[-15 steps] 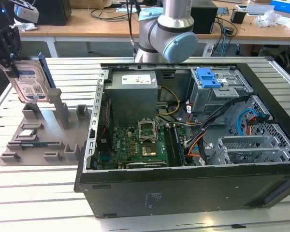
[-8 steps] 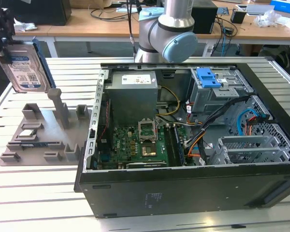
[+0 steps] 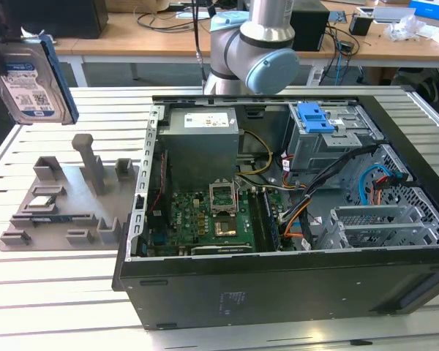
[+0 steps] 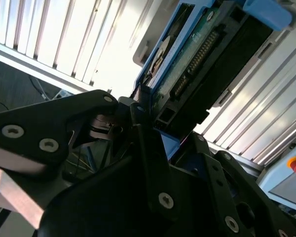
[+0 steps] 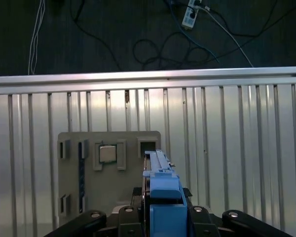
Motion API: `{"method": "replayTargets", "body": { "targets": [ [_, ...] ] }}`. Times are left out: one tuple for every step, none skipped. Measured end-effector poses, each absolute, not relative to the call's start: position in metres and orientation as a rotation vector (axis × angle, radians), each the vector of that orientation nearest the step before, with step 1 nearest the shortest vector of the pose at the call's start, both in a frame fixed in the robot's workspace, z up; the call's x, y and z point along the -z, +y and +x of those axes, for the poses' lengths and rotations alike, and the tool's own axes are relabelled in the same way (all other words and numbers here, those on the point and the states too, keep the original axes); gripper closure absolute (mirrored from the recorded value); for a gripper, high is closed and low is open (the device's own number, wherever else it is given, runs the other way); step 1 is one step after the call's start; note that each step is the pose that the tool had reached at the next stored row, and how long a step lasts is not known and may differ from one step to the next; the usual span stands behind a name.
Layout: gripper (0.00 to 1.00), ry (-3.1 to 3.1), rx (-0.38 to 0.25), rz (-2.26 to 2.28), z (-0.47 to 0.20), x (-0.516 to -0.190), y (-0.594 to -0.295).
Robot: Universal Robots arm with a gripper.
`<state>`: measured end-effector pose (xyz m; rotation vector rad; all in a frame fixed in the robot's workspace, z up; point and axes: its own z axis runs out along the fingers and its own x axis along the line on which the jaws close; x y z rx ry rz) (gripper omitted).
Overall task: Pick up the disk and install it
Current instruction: 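Pick up the disk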
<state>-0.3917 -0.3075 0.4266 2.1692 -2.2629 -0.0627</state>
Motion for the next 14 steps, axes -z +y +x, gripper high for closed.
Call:
{"method": "replayTargets", "body": {
  "targets": [
    [0.63,-2.263,0.063,2.169,-0.392,-0.430,-0.307],
    [0.63,-2.263,0.063,2.169,-0.392,-0.436,-0.307],
    [0.63,-2.263,0.063,2.169,-0.392,-0.443,-0.307],
    [0.63,-2.263,0.063,2.169,-0.392,-0.449,-0.307],
    [0.63,-2.263,0.063,2.169,-0.392,-0.453,-0.306],
    [0.63,-2.263,0.063,2.169,-0.392,-0.461,-0.306],
    [0.63,-2.263,0.063,2.169,-0.392,-0.466,-0.306],
    [0.63,-2.263,0.063,2.169,-0.392,-0.470,-0.306],
    [0.63,-2.263,0.063,2.169,-0.392,-0.474,-0.306],
    [0.63,-2.263,0.063,2.169,-0.392,-0.478,-0.306],
    [0.63,-2.263,0.063,2.169,-0.392,-0.484,-0.305],
    [0.63,-2.263,0.063,2.169,-0.392,-0.489,-0.305],
    [0.63,-2.263,0.063,2.169,-0.392,-0.494,-0.305],
    [0.63,-2.263,0.063,2.169,-0.392,-0.494,-0.305]
  ]
}}
